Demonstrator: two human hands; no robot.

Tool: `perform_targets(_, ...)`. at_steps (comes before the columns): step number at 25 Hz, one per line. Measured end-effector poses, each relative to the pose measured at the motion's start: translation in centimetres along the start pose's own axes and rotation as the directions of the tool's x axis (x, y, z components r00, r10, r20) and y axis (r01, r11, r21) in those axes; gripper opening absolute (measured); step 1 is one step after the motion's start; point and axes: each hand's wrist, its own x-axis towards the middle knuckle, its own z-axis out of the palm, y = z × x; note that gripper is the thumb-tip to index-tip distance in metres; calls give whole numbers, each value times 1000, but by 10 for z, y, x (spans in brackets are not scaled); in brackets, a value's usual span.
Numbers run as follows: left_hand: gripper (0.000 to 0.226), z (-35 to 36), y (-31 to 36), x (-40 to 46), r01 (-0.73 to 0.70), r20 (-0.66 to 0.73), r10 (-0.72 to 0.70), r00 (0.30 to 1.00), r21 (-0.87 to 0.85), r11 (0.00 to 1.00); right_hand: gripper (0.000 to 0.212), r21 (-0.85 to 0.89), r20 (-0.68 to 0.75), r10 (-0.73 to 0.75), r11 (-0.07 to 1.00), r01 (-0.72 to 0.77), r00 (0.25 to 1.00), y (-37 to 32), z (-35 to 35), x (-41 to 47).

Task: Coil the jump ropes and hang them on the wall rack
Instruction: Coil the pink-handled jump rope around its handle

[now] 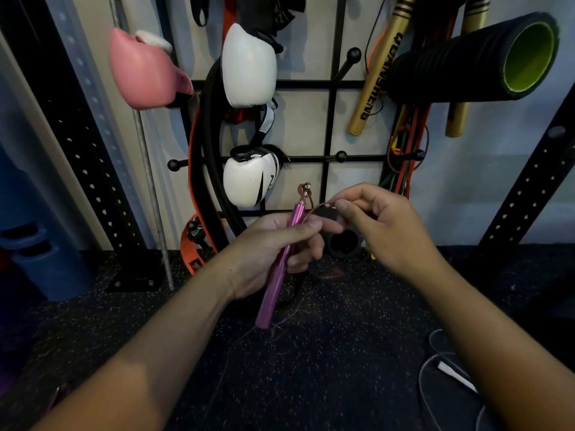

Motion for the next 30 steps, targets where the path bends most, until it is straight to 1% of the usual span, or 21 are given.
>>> perform_targets(3, 34, 5, 1, -2, -5, -68, 7, 998, 34, 999, 24, -14, -106, 60, 998, -62, 993, -1, 6, -2)
perform_targets(5, 34, 6, 2, -4, -41, -88, 41, 995, 1, 999, 33, -81, -117, 72, 993, -82, 990, 2, 6, -3)
perform_targets(6, 34, 5, 3, -3, -67, -81, 64, 995, -28, 997, 31, -91, -85, 76, 992, -84, 993, 3, 6, -3)
perform_targets(8, 32, 3, 6, -2, -103, -69, 98, 993, -83, 991, 25, 8, -4, 111, 994, -111, 994, 3, 6, -2)
perform_targets(10, 30, 4, 10, -2, -113, -71, 105, 992, -122, 986, 25, 96, 27, 117, 988, -119, 993, 3, 6, -1)
perform_targets(13, 29, 11, 15, -6, -102, -88, 91, 992, -127, 987, 18, 156, 4, 99, 983, -98, 995, 2, 6, -4)
perform_targets(15, 31, 12, 15, -6, -91, -118, 80, 990, -89, 992, 18, 109, -61, 105, 989, -98, 993, 3, 6, -4)
perform_targets(17, 33, 13, 15, -7, -121, -106, 107, 989, -135, 983, 26, 37, -129, 111, 994, -107, 985, 7, 7, -4)
perform_targets(18, 33, 15, 16, -7, -144, -98, 126, 987, -213, 966, 29, 15, -108, 114, 993, -113, 988, 8, 9, -6)
perform_targets(19, 33, 17, 19, -6, -173, -104, 148, 984, -309, 935, 30, 4, -30, 134, 991, -134, 991, 8, 14, -8)
perform_targets(20, 34, 19, 21, -5, -209, -125, 173, 977, -394, 895, 29, 4, 94, 168, 986, -169, 981, 9, 21, -12)
perform_targets(21, 35, 19, 22, -3, -255, -155, 206, 966, -443, 860, 27, 16, 237, 199, 978, -209, 951, 10, 29, -18)
perform_targets(22, 35, 16, 21, 0, -306, -190, 247, 950, -425, 852, 26, 32, 367, 218, 969, -246, 904, 9, 36, -23)
perform_targets(23, 34, 12, 22, 1, -350, -229, 285, 931, -333, 876, 25, 41, 472, 223, 961, -274, 853, 8, 41, -27)
perform_targets(24, 33, 7, 23, 2, -358, -265, 311, 913, -155, 921, 26, 43, 551, 217, 957, -287, 806, 5, 42, -29)
perform_targets(25, 31, 0, 23, 1, -303, -295, 325, 899, 116, 946, 28, 26, 604, 213, 958, -286, 768, 0, 39, -29)
perform_targets(26, 28, -6, 23, -2, -179, -300, 324, 897, 424, 888, 27, -21, 628, 214, 966, -259, 748, -6, 32, -27)
perform_targets(27, 24, -11, 21, -5, -46, -268, 285, 920, 649, 759, 25, -99, 616, 212, 976, -193, 758, -14, 24, -24)
perform_targets(28, 21, -15, 19, -7, 39, -224, 208, 952, 765, 643, 21, -190, 569, 191, 977, -98, 800, -19, 16, -19)
perform_targets(29, 22, -17, 17, -9, 74, -182, 120, 976, 794, 603, 17, -261, 491, 148, 965, -17, 859, -24, 8, -15)
perform_targets(30, 26, -17, 14, -9, 89, -150, 42, 988, 762, 641, 13, -296, 387, 98, 955, 23, 917, -26, 2, -10)
